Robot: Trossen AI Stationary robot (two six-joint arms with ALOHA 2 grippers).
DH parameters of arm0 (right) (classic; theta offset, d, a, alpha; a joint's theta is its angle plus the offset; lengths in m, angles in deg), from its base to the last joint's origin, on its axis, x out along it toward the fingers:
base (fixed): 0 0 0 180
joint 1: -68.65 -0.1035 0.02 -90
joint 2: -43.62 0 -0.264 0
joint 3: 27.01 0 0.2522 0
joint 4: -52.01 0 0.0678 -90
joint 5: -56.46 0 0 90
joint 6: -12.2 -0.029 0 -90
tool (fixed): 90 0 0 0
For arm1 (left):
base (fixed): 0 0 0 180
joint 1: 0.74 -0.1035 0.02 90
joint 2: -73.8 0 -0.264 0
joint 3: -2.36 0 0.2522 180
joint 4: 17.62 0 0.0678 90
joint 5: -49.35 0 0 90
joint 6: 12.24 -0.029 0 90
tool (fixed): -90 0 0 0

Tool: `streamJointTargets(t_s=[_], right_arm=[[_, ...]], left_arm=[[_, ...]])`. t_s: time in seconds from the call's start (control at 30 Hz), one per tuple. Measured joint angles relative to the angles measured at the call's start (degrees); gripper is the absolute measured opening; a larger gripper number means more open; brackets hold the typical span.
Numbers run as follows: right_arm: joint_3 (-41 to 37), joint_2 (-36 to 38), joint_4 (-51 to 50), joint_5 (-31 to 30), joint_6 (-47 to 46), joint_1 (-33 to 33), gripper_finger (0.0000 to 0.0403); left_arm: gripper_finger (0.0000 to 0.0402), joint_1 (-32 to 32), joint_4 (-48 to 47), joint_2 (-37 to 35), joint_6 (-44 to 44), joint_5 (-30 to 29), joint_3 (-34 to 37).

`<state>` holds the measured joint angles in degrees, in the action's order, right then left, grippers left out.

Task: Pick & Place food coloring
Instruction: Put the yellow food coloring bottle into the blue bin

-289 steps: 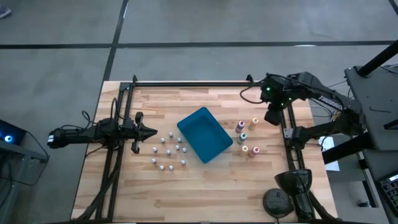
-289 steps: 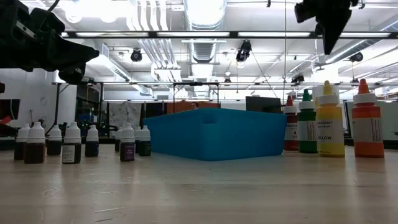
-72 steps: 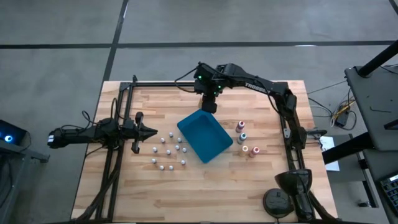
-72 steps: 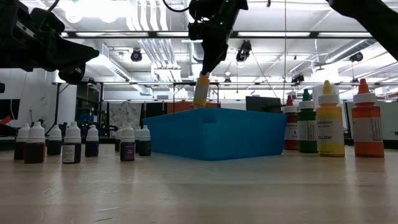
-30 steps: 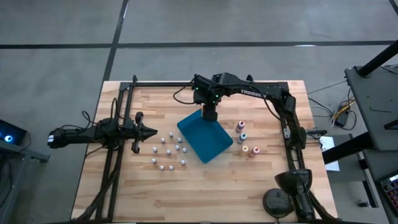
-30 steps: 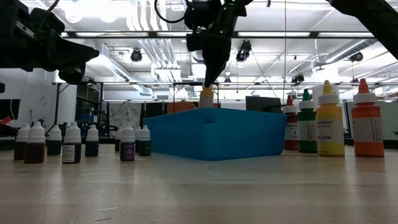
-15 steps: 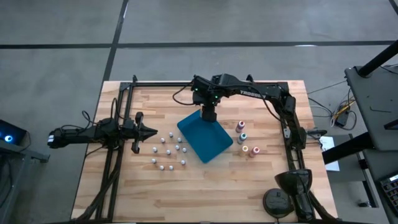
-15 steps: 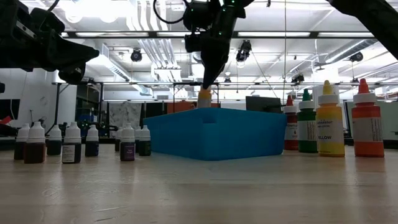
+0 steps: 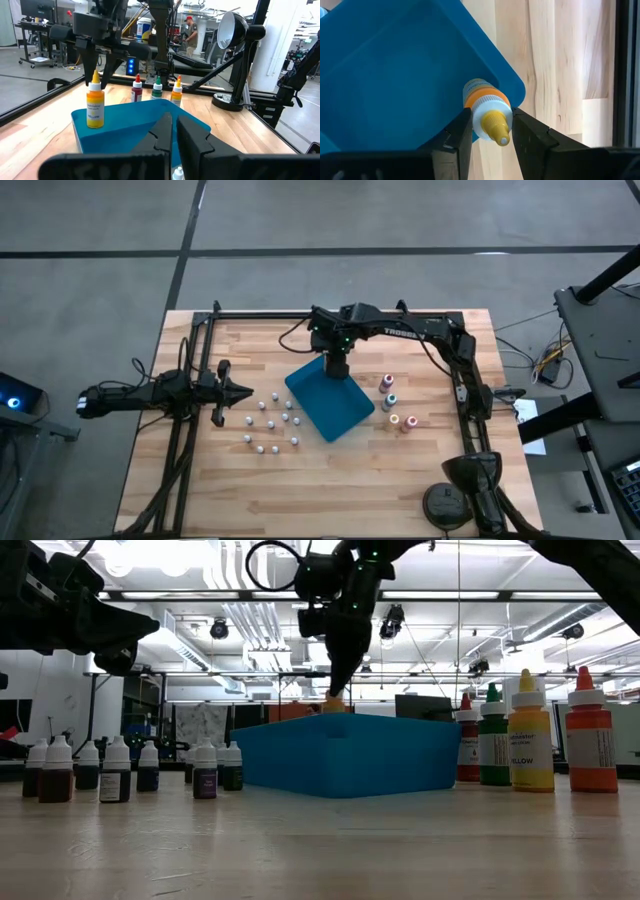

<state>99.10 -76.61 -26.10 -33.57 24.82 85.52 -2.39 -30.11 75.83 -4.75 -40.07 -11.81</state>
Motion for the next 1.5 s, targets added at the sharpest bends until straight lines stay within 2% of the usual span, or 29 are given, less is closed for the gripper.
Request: streamJointTargets(t_s=[0.33,1.07,1.5], right_arm=[[-2.9,0.0,2.2,-0.1,0.0,0.0,0.0107],[-3.0,0.0,1.9,0.0,1.1,-1.4,0.0107],[-1.8,0.0,-2.0,-0.1,1.1,-1.3,0.0107]], left_arm=[[0.0000,0.0,0.0,0.0,0.0,0.0,0.0],[0.0000,0.0,0.0,0.0,0.0,0.0,0.0],[0.0000,0.0,0.0,0.0,0.0,0.0,0.0]])
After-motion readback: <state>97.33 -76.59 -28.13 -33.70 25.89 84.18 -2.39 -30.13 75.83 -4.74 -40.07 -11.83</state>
